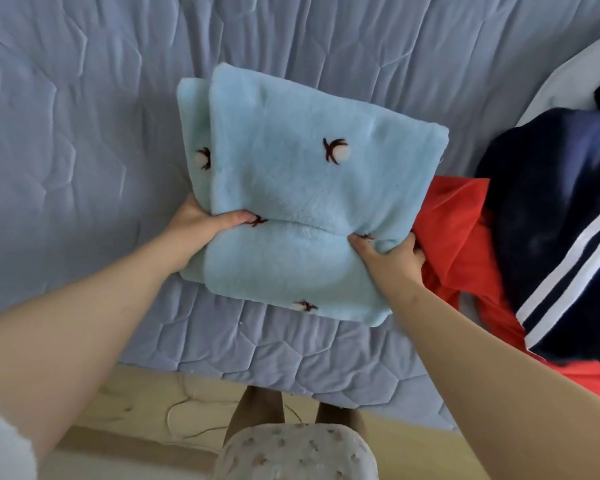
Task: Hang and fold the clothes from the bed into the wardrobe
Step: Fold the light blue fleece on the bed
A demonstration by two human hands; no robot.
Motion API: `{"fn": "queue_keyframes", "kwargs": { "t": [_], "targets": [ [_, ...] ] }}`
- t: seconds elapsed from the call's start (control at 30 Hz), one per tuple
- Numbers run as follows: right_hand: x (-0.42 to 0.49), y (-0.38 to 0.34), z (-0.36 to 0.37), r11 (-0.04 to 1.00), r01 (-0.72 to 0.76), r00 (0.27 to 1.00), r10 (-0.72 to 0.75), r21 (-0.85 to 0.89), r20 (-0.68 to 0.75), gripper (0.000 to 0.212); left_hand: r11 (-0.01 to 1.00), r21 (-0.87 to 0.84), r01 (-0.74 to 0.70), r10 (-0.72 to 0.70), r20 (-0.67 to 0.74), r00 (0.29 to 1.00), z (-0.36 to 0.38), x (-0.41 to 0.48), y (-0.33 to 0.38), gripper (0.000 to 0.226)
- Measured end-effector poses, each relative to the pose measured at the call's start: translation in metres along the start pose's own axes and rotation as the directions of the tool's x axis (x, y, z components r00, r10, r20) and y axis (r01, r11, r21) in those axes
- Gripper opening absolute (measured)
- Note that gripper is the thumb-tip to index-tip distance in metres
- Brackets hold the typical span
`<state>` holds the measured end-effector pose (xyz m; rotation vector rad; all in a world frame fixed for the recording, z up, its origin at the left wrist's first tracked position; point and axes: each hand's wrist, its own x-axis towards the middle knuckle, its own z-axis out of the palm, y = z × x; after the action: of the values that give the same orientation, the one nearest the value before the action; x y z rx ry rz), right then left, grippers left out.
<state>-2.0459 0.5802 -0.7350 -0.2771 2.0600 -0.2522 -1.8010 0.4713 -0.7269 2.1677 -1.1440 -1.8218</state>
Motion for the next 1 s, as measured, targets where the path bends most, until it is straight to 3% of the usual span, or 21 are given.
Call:
{"fn": "queue_keyframes", "kwargs": {
  "t": [0.07, 0.2, 0.27, 0.33, 0.4, 0.47, 0.63, 0.87, 1.0],
  "targets": [
    [-0.01, -0.001, 0.002, 0.999, -0.012, 1.0, 0.013, 0.034, -0.028, 0.085, 0.996, -0.003, 0.086, -0.086, 0.067, 0.994, -0.006, -0.005, 0.004, 0.064],
    [-0.033, 0.002, 0.002, 0.979, -0.114, 0.986, 0.132, 0.168, -0.1, 0.086, 0.974, -0.045, 0.221, -0.212, 0.154, 0.965, -0.012, -0.017, 0.009, 0.091],
    [-0.041, 0.006, 0.001, 0.952, -0.186, 0.978, 0.202, 0.241, -0.043, 0.078, 0.968, -0.056, 0.245, -0.232, 0.181, 0.956, -0.015, -0.025, 0.01, 0.097],
    [-0.048, 0.011, -0.002, 0.933, -0.239, 0.97, 0.214, 0.268, 0.119, 0.064, 0.966, -0.055, 0.254, -0.24, 0.187, 0.953, -0.019, -0.033, 0.007, 0.098],
    [-0.053, 0.017, -0.004, 0.919, -0.257, 0.951, 0.185, 0.3, 0.247, 0.043, 0.96, -0.054, 0.275, -0.26, 0.195, 0.946, -0.022, -0.04, -0.002, 0.094],
    [-0.055, 0.024, -0.005, 0.911, -0.241, 0.94, 0.134, 0.335, 0.313, 0.035, 0.948, -0.084, 0.308, -0.287, 0.198, 0.937, -0.021, -0.05, -0.018, 0.083],
    [-0.061, 0.034, -0.012, 0.875, -0.259, 0.89, 0.051, 0.409, 0.454, 0.069, 0.912, -0.197, 0.36, -0.321, 0.206, 0.924, -0.013, -0.069, -0.048, 0.056],
    [-0.095, 0.034, -0.032, 0.908, -0.3, 0.836, 0.102, 0.293, 0.54, 0.067, 0.875, -0.26, 0.409, -0.339, 0.275, 0.899, -0.023, -0.115, -0.051, 0.054],
    [-0.134, 0.02, -0.05, 0.915, -0.3, 0.827, 0.109, 0.269, 0.551, 0.047, 0.805, -0.419, 0.42, -0.277, 0.36, 0.891, -0.039, -0.165, -0.045, 0.039]
  ]
}}
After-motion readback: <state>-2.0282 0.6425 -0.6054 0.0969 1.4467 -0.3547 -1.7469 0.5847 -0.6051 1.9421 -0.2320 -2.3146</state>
